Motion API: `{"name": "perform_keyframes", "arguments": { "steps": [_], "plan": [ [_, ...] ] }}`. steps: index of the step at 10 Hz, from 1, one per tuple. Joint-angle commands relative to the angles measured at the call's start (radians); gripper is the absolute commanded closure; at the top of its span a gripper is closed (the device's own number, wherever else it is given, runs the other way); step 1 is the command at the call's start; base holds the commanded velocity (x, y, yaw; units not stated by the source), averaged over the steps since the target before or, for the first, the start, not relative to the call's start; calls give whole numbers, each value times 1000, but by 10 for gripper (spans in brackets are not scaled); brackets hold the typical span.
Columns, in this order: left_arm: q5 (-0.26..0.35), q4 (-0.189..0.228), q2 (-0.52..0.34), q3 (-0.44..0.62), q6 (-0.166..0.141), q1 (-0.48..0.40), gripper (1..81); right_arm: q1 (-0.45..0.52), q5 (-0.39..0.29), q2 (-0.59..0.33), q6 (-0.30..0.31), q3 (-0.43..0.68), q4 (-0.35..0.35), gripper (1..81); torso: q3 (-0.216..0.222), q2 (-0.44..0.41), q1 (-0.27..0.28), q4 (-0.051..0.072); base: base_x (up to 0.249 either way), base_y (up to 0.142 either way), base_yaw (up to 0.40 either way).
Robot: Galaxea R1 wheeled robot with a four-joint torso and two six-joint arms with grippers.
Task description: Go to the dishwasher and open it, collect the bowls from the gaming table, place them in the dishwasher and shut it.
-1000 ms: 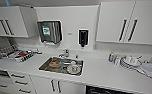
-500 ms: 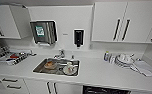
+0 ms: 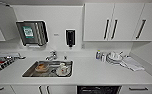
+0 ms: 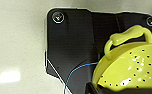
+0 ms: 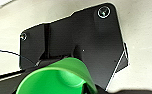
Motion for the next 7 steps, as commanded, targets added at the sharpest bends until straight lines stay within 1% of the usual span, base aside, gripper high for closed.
{"name": "perform_keyframes", "arguments": {
  "steps": [1,2,7],
  "plan": [
    [56,4,-8,-1,7,-37,811,42,-56,-17,-5,7,-6,811,0,0,0,0,0,0,-161],
    [56,1,-8,-1,7,-39,811,42,-56,-19,-5,9,-5,811,0,0,0,0,0,-84,0],
    [47,1,-11,2,7,-31,811,39,-57,-28,-5,27,-8,811,0,0,0,0,0,0,0]
  ]
}}
